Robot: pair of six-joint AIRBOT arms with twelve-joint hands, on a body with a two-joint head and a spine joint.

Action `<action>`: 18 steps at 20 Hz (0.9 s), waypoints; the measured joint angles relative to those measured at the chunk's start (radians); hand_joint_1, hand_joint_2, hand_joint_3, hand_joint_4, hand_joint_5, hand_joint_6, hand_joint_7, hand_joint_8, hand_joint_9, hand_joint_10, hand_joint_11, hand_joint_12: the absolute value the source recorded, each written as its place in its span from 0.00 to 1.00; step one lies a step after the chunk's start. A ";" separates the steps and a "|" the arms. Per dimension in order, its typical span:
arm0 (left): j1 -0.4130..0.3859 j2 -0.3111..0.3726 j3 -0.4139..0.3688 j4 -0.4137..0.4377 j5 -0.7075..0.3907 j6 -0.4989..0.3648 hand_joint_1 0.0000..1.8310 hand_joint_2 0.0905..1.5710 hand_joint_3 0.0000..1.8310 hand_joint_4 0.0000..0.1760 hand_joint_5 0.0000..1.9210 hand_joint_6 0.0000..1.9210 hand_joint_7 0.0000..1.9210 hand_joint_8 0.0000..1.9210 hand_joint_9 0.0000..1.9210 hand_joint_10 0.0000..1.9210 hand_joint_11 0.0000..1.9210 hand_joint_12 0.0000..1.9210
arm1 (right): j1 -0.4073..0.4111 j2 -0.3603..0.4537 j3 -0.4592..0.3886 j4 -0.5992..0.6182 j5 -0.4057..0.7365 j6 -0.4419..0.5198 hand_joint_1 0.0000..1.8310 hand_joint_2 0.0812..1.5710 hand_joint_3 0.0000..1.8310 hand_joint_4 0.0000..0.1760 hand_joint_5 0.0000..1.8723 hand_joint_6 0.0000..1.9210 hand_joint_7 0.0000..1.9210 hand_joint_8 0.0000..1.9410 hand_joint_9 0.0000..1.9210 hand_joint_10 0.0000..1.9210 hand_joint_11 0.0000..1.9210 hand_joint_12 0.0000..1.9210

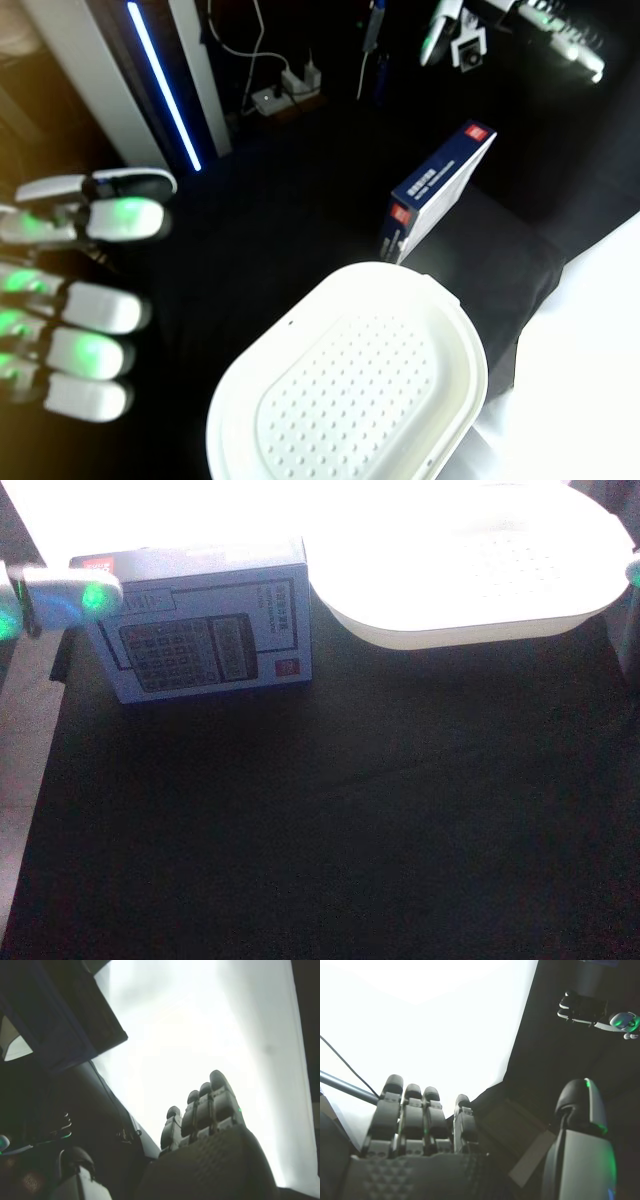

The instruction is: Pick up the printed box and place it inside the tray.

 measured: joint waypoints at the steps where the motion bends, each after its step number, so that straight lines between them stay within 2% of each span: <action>1: -0.002 -0.004 0.005 -0.005 0.005 -0.001 0.24 0.50 0.03 0.53 0.00 0.00 0.06 0.00 0.05 0.00 0.00 0.09 | 0.000 -0.002 0.000 0.002 0.001 0.000 0.41 0.45 0.01 1.00 0.00 0.00 0.05 0.00 0.02 0.00 0.01 0.02; 2: -0.004 -0.014 0.014 -0.016 0.011 -0.001 0.22 0.53 0.03 0.53 0.00 0.00 0.05 0.00 0.05 0.00 0.00 0.00 | 0.000 -0.005 0.000 0.001 0.001 0.000 0.40 0.45 0.01 1.00 0.01 0.00 0.06 0.01 0.04 0.01 0.03 0.03; 4: -0.006 -0.028 0.034 -0.024 0.025 -0.016 0.23 0.55 0.02 0.54 0.00 0.00 0.03 0.00 0.05 0.00 0.00 0.00 | 0.000 -0.010 0.000 0.003 0.000 0.000 0.40 0.45 0.00 1.00 0.02 0.00 0.07 0.00 0.05 0.00 0.03 0.04; 6: -0.010 -0.049 0.069 -0.026 0.046 -0.080 0.28 0.51 0.00 0.39 0.00 0.00 0.03 0.00 0.04 0.00 0.02 0.01 | 0.000 -0.014 0.000 -0.003 0.000 0.000 0.38 0.46 0.01 1.00 0.02 0.00 0.07 0.00 0.06 0.00 0.01 0.04; 7: -0.014 -0.056 0.084 -0.028 0.060 -0.101 0.27 0.49 0.00 0.48 0.00 0.00 0.04 0.00 0.03 0.00 0.02 0.01 | 0.000 -0.016 0.000 -0.002 0.000 0.000 0.38 0.47 0.01 1.00 0.02 0.00 0.06 0.00 0.06 0.00 0.01 0.04; 8: -0.019 -0.065 0.100 -0.028 0.082 -0.109 0.29 0.49 0.00 0.63 0.00 0.00 0.05 0.01 0.04 0.00 0.02 0.01 | 0.000 -0.016 0.002 -0.002 0.000 0.000 0.39 0.47 0.01 1.00 0.02 0.00 0.07 0.00 0.07 0.01 0.02 0.05; 9: -0.021 -0.076 0.112 -0.035 0.098 -0.113 0.30 0.48 0.00 0.55 0.00 0.00 0.04 0.00 0.05 0.01 0.04 0.03 | 0.000 -0.016 0.004 -0.002 0.000 0.000 0.39 0.49 0.01 1.00 0.02 0.00 0.07 0.00 0.07 0.01 0.03 0.06; 10: -0.025 -0.088 0.123 -0.041 0.125 -0.113 0.30 0.47 0.01 0.43 0.00 0.00 0.03 0.01 0.04 0.01 0.01 0.15 | 0.000 -0.016 0.004 0.002 0.001 0.000 0.40 0.49 0.01 0.97 0.01 0.00 0.07 0.00 0.07 0.00 0.03 0.06; 12: -0.027 -0.116 0.140 -0.039 0.177 -0.116 0.35 0.50 0.02 0.70 0.00 0.00 0.03 0.00 0.01 0.00 0.00 0.10 | 0.000 -0.017 0.004 0.000 0.000 0.000 0.41 0.47 0.00 0.94 0.01 0.00 0.07 0.00 0.08 0.01 0.03 0.06; 13: -0.027 -0.131 0.150 -0.038 0.200 -0.117 0.38 0.49 0.01 0.78 0.01 0.00 0.02 0.00 0.00 0.00 0.00 0.03 | 0.000 -0.018 0.005 0.002 0.000 0.000 0.41 0.47 0.00 0.93 0.00 0.00 0.06 0.00 0.08 0.01 0.04 0.07; 14: -0.027 -0.146 0.158 -0.036 0.217 -0.117 0.39 0.47 0.00 0.76 0.00 0.00 0.00 0.00 0.00 0.00 0.00 0.02 | 0.000 -0.021 0.005 0.002 0.000 0.000 0.42 0.47 0.00 0.93 0.00 0.00 0.06 0.00 0.07 0.00 0.04 0.07; 15: -0.027 -0.157 0.166 -0.037 0.233 -0.117 0.38 0.45 0.00 0.61 0.00 0.00 0.00 0.00 0.00 0.00 0.00 0.01 | 0.000 -0.023 0.005 0.002 0.000 0.000 0.40 0.48 0.00 0.93 0.00 0.00 0.05 0.00 0.06 0.00 0.03 0.07; 16: -0.027 -0.167 0.177 -0.036 0.256 -0.117 0.39 0.45 0.00 0.51 0.00 0.00 0.00 0.00 0.00 0.00 0.00 0.00 | 0.000 -0.026 0.005 0.002 0.000 0.000 0.40 0.48 0.01 0.95 0.00 0.00 0.04 0.00 0.05 0.00 0.01 0.06; 17: -0.027 -0.174 0.183 -0.042 0.265 -0.118 0.39 0.43 0.00 0.58 0.00 0.00 0.00 0.00 0.00 0.00 0.00 0.00 | 0.000 -0.027 0.005 0.002 0.000 0.000 0.41 0.48 0.00 0.95 0.00 0.00 0.04 0.00 0.05 0.00 0.00 0.06; 18: -0.027 -0.182 0.193 -0.047 0.280 -0.119 0.39 0.44 0.00 0.78 0.00 0.00 0.00 0.00 0.00 0.00 0.00 0.00 | 0.000 -0.029 0.005 0.003 0.000 0.000 0.42 0.47 0.00 0.96 0.00 0.00 0.05 0.00 0.06 0.00 0.00 0.03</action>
